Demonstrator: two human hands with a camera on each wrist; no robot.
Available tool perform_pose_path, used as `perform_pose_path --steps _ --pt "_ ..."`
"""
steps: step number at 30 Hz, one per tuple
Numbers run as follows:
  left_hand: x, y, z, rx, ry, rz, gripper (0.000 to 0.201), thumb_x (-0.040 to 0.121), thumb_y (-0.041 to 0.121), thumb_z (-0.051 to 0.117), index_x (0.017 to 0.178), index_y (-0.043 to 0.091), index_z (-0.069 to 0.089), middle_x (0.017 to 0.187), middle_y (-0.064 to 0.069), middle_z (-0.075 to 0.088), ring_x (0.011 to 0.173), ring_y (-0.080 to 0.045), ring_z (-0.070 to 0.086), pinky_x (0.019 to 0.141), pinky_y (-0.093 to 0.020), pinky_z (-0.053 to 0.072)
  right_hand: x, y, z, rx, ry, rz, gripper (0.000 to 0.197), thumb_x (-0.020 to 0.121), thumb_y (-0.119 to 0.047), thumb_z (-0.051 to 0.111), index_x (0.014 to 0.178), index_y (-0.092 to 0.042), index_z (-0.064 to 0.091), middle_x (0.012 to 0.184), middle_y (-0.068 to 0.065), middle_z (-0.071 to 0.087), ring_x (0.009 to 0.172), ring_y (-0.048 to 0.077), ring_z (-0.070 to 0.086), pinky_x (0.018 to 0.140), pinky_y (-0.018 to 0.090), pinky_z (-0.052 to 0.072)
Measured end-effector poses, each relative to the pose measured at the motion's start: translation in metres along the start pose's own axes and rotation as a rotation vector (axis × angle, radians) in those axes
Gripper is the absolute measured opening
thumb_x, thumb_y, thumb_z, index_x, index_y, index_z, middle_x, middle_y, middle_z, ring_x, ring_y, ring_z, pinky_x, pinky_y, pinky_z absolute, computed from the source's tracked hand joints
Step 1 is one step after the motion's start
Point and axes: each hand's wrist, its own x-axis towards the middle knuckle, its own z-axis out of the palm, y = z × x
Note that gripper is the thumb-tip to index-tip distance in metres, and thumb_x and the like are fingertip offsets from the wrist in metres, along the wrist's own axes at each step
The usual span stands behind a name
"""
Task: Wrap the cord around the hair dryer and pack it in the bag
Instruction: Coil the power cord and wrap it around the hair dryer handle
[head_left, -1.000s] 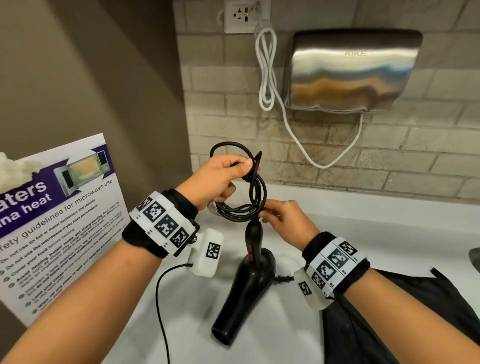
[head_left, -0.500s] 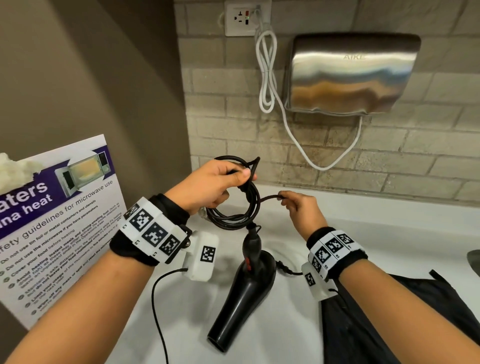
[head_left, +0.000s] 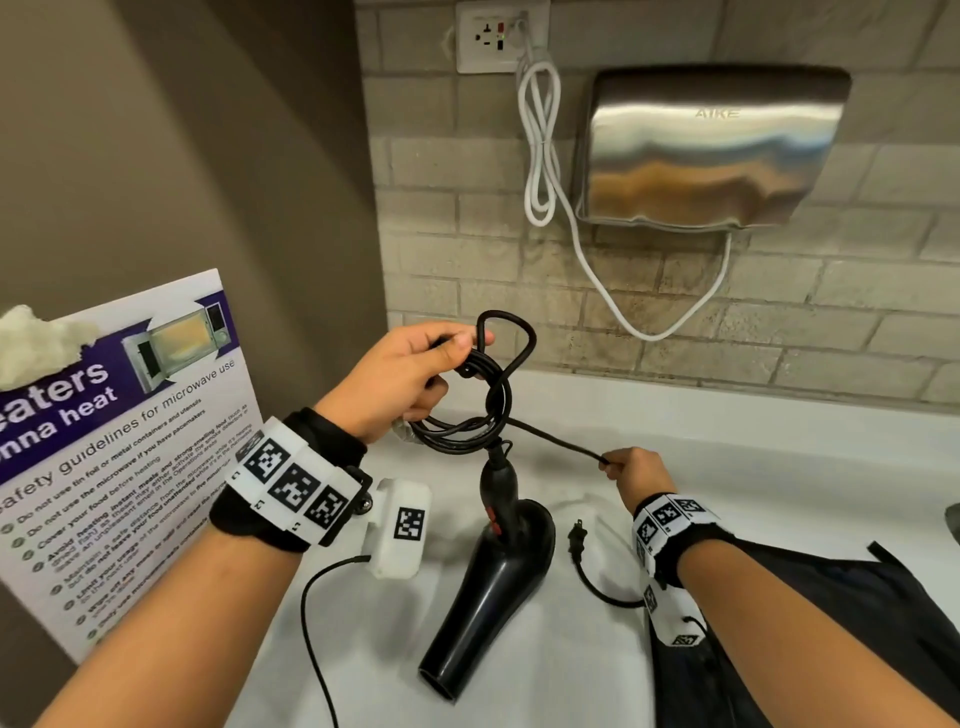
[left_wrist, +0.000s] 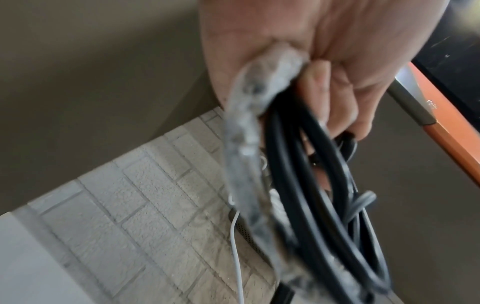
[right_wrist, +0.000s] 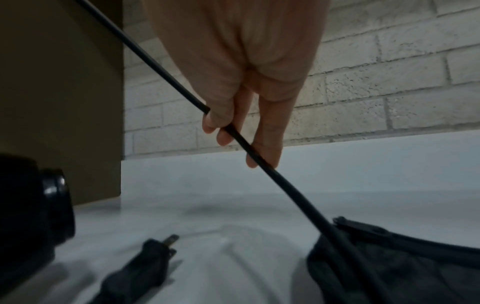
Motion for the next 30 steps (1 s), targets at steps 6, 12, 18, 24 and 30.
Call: perform_pose_path --steps 6,12,18,24,30 --pt "-0.004 -0.010 -0.001 -0.133 0.003 0.072 0.023 0.097 0.020 0.038 0.105 0.016 0.058 0.049 0.006 0.054 0.031 0.000 0.019 0.036 -0.017 0.009 -0.009 0.013 0.006 -0.111 -0.051 0.040 0.025 0.089 0.001 0.046 0.101 0.000 0.068 0.084 0.010 0.056 0.077 0.024 0.050 0.070 0.025 0.036" --pt "-0.005 -0.009 0.001 -0.116 -0.017 0.077 0.030 0.085 0.032 0.041 0.102 0.018 0.061 0.064 0.011 0.055 0.034 -0.002 0.019 0.035 -0.014 0.012 -0.014 0.005 0.014 -0.207 -0.148 0.039 0.024 0.091 -0.005 0.048 0.105 -0.001 0.066 0.099 0.019 0.064 0.079 0.023 0.051 0.070 0.024 0.036" --pt "-0.001 -0.004 -0.005 -0.070 -0.038 0.068 0.027 0.096 0.024 0.035 0.100 0.018 0.061 0.061 0.015 0.059 0.034 -0.001 0.019 0.036 -0.016 0.011 -0.011 -0.040 0.008 0.165 0.088 -0.111 0.019 0.088 0.001 0.048 0.094 0.002 0.066 0.082 0.015 0.062 0.074 0.023 0.052 0.069 0.024 0.043" --pt "0.000 -0.003 -0.008 -0.002 -0.084 0.035 0.027 0.097 0.023 0.035 0.100 0.018 0.061 0.064 0.014 0.063 0.034 -0.001 0.020 0.033 -0.013 0.015 -0.017 -0.104 0.002 0.724 0.063 -0.106 0.019 0.094 0.001 0.034 0.086 -0.012 0.046 0.075 0.005 0.050 0.054 0.017 0.048 0.042 0.023 0.046" --pt "0.002 -0.008 -0.016 0.045 -0.078 0.030 0.027 0.098 0.025 0.035 0.096 0.022 0.062 0.060 0.015 0.061 0.034 -0.002 0.020 0.034 -0.013 0.014 -0.035 -0.130 -0.008 0.297 0.274 -0.400 0.030 0.097 -0.018 0.040 0.121 -0.009 0.056 0.123 0.014 0.054 0.113 0.023 0.050 0.098 0.027 0.035"
